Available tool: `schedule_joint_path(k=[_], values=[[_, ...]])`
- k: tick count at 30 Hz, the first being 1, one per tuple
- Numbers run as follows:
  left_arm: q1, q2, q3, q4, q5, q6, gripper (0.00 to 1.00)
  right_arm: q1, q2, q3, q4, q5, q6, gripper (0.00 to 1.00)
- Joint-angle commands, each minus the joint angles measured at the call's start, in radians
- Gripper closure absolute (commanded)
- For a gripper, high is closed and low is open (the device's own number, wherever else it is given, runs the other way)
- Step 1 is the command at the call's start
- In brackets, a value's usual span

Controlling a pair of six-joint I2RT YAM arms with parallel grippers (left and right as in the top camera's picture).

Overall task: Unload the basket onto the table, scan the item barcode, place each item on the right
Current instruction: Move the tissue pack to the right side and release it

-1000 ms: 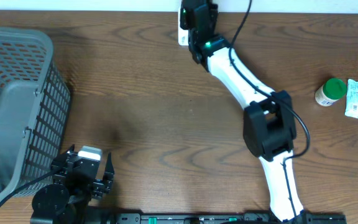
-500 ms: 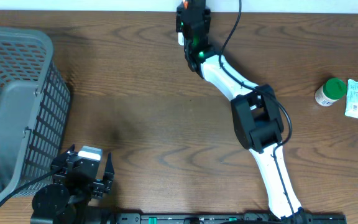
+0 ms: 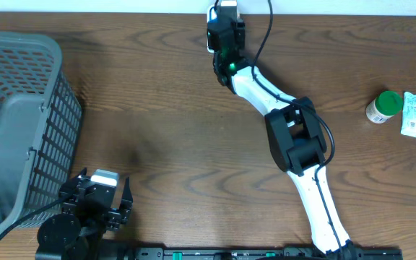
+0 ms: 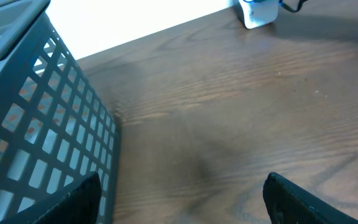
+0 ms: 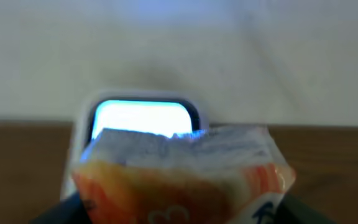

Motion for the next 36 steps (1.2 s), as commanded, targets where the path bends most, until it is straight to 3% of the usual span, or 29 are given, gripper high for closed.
schedule_joint_path(k=[1, 6, 13, 18, 22, 26, 32, 36], values=[[0.004, -0.002, 0.003, 0.002, -0.008, 0.005, 0.16, 0.015, -0.177, 0.021, -0.163, 0.034, -0.005, 0.45], [0.004, -0.002, 0.003, 0.002, -0.008, 0.005, 0.16, 0.005, -0.354, 0.021, -0.565, 0.033, 0.144, 0.46], [0.004, -0.002, 0.003, 0.002, -0.008, 0.005, 0.16, -0.1, -0.521, 0.021, -1.211, -0.018, 0.533, 0.51], [0.004, -0.002, 0.003, 0.002, -0.008, 0.005, 0.16, -0.224, -0.521, 0.005, -1.481, -0.029, 0.645, 0.58], [0.004, -0.002, 0.003, 0.002, -0.008, 0.005, 0.16, -0.359, -0.521, -0.069, -1.518, -0.026, 0.652, 0.51], [0.004, -0.002, 0.003, 0.002, -0.008, 0.005, 0.16, -0.523, -0.52, -0.221, -1.429, -0.033, 0.652, 0.44], [0.004, -0.002, 0.003, 0.002, -0.008, 0.005, 0.16, -0.726, -0.519, -0.473, -1.296, -0.082, 0.652, 0.58], [0.004, -0.002, 0.003, 0.002, -0.008, 0.005, 0.16, -0.836, -0.519, -0.544, -1.227, -0.196, 0.647, 0.58]])
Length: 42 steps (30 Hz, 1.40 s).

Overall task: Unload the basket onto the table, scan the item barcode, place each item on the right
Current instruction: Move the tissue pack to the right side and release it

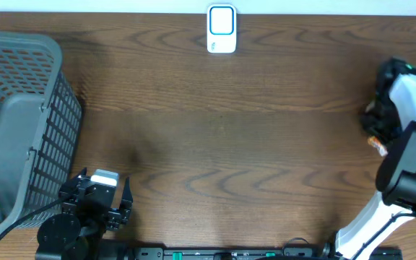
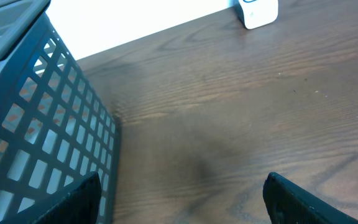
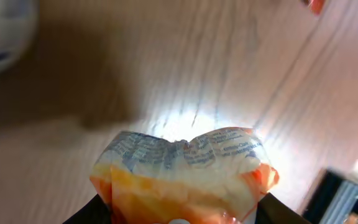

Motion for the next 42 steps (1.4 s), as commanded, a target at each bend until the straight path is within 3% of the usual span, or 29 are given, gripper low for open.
schedule_joint_path(k=[1, 3, 4, 6, 11, 14, 17, 22, 26, 35, 42], values=[[0.004, -0.002, 0.003, 0.002, -0.008, 0.005, 0.16, -0.098, 0.0, -0.029, 0.045, -0.106, 0.013, 0.55], [0.004, -0.002, 0.003, 0.002, -0.008, 0.005, 0.16, -0.123, 0.0, -0.029, 0.058, -0.106, 0.013, 0.52], [0.004, -0.002, 0.003, 0.002, -0.008, 0.005, 0.16, -0.137, 0.0, -0.029, 0.066, -0.106, 0.013, 0.46], [0.004, -0.002, 0.003, 0.002, -0.008, 0.005, 0.16, -0.163, 0.0, -0.029, 0.087, -0.106, 0.013, 0.22], [0.004, -0.002, 0.003, 0.002, -0.008, 0.005, 0.16, -0.196, 0.0, -0.021, 0.111, -0.161, -0.055, 0.01], [0.004, -0.002, 0.003, 0.002, -0.008, 0.005, 0.16, -0.224, -0.008, 0.026, 0.102, -0.404, -0.182, 0.01], [0.004, -0.002, 0.003, 0.002, -0.008, 0.005, 0.16, -0.244, -0.05, 0.101, 0.02, -0.565, -0.216, 0.01], [0.004, -0.002, 0.003, 0.002, -0.008, 0.005, 0.16, -0.216, -0.219, 0.137, -0.037, -0.667, -0.263, 0.01], [0.004, -0.002, 0.003, 0.002, -0.008, 0.005, 0.16, -0.179, -0.401, 0.137, -0.062, -0.764, -0.402, 0.01], [0.004, -0.002, 0.003, 0.002, -0.008, 0.005, 0.16, -0.158, -0.752, 0.137, -0.126, -0.771, -0.435, 0.01], [0.004, -0.002, 0.003, 0.002, -0.008, 0.005, 0.16, -0.158, -0.884, 0.137, -0.126, -0.771, -0.435, 0.01]])
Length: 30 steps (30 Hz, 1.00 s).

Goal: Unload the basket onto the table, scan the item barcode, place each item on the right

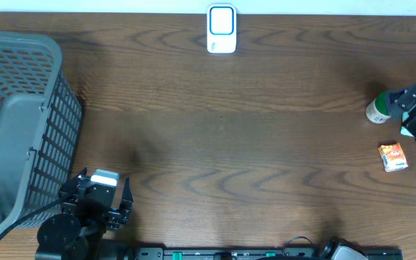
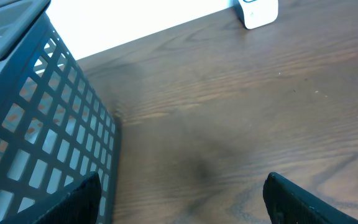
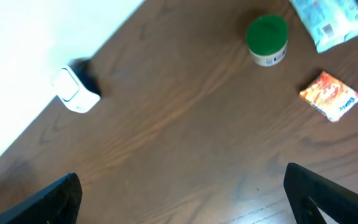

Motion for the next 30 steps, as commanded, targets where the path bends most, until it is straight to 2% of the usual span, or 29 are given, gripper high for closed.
schedule_joint_path(k=[1, 5, 11, 16, 21, 25, 27, 30], values=[[0.004, -0.002, 0.003, 0.002, -0.008, 0.005, 0.16, 0.004, -0.051, 0.005, 0.0, -0.011, -0.021, 0.01], [0.004, -0.002, 0.003, 0.002, -0.008, 0.005, 0.16, 0.008, -0.113, 0.003, -0.001, 0.099, -0.034, 0.01], [0.004, -0.002, 0.003, 0.002, -0.008, 0.005, 0.16, 0.04, -0.306, 0.002, 0.005, 0.101, -0.011, 0.01], [0.004, -0.002, 0.003, 0.002, -0.008, 0.005, 0.16, 0.159, -0.497, 0.002, 0.045, 0.197, -0.011, 0.01], [0.004, -0.002, 0.003, 0.002, -0.008, 0.005, 0.16, 0.378, -0.719, -0.001, 0.097, 0.294, -0.018, 0.01], [0.004, -0.002, 0.003, 0.002, -0.008, 0.005, 0.16, 0.438, -0.798, -0.016, 0.168, 0.304, -0.141, 0.01], [0.004, -0.002, 0.003, 0.002, -0.008, 0.005, 0.16, 0.449, -0.834, -0.047, 0.237, 0.303, -0.23, 0.01], [0.004, -0.002, 0.003, 0.002, -0.008, 0.005, 0.16, 0.454, -0.882, -0.123, 0.362, 0.302, -0.286, 0.01]])
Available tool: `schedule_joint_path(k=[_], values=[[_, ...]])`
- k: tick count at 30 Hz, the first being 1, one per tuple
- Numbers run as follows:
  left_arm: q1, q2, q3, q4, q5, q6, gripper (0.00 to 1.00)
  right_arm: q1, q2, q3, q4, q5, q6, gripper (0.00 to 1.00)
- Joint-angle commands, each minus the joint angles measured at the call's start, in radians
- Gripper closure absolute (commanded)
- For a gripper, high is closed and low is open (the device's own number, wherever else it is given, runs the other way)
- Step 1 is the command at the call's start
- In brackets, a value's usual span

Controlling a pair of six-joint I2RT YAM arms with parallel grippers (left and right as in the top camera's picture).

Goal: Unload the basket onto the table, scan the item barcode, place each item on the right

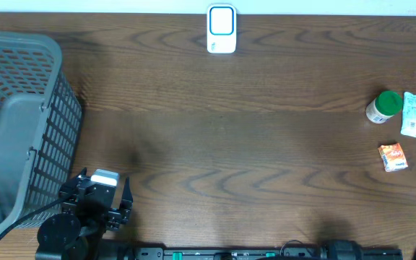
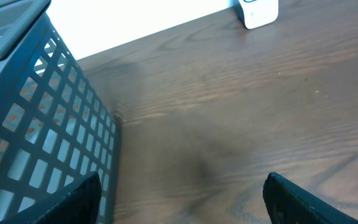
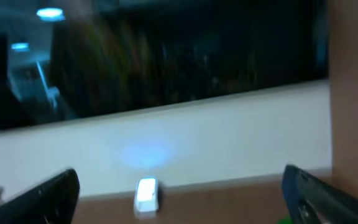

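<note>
The orange snack packet [image 1: 393, 156] lies flat on the table at the far right, with no gripper near it. Against the back edge stands the white scanner [image 1: 222, 29], also visible as the scanner [image 2: 258, 12] and, blurred, as the scanner [image 3: 146, 194]. My left gripper [image 1: 100, 193] rests at the front left beside the basket, open and empty [image 2: 182, 190]. The overhead view does not show my right arm. Its wrist view is blurred and faces the back wall, with the right gripper [image 3: 180, 186] open and holding nothing.
A grey mesh basket [image 1: 20, 123] fills the left side of the table. Near the orange packet stand a green-capped bottle [image 1: 383, 106], a white-and-teal packet and a red packet at the right edge.
My right arm was at the far right edge above the items, open. It is now gone from the overhead view, and its camera faces the wall and scanner. The orange packet has not moved.
First my right gripper held the orange packet up against the scanner. Later it held the packet over the right side of the table. After that the packet lay beside the green-capped bottle and the gripper was open. Now the arm is drawn back. The left arm stayed still.
</note>
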Motion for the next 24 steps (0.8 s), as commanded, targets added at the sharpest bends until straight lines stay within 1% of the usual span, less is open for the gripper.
schedule_joint_path(k=[1, 4, 5, 6, 12, 15, 19, 20, 24], values=[[0.004, -0.002, 0.003, 0.002, -0.008, 0.005, 0.16, 0.014, -0.046, -0.104, 0.099, 0.019, -0.121, 0.01], [0.004, -0.002, 0.003, 0.002, -0.008, 0.005, 0.16, 0.014, -0.093, -0.219, 0.229, -0.01, -0.121, 0.01], [0.004, -0.002, 0.003, 0.002, -0.008, 0.005, 0.16, 0.014, -0.127, -0.314, 0.33, -0.038, -0.12, 0.01], [0.004, -0.002, 0.003, 0.002, -0.008, 0.005, 0.16, 0.014, -0.143, -0.368, 0.387, -0.047, -0.117, 0.01], [0.004, -0.002, 0.003, 0.002, -0.008, 0.005, 0.16, 0.014, -0.198, -0.652, 0.637, -0.095, -0.117, 0.01], [0.004, -0.002, 0.003, 0.002, -0.008, 0.005, 0.16, 0.014, -0.242, -0.846, 0.782, -0.102, -0.098, 0.01], [0.004, -0.002, 0.003, 0.002, -0.008, 0.005, 0.16, 0.014, -0.325, -1.063, 0.949, -0.102, -0.098, 0.01], [0.004, -0.002, 0.003, 0.002, -0.008, 0.005, 0.16, 0.013, -0.32, -1.149, 1.041, -0.102, -0.098, 0.01], [0.004, -0.002, 0.003, 0.002, -0.008, 0.005, 0.16, 0.012, -0.325, -1.293, 1.142, -0.102, -0.075, 0.01]])
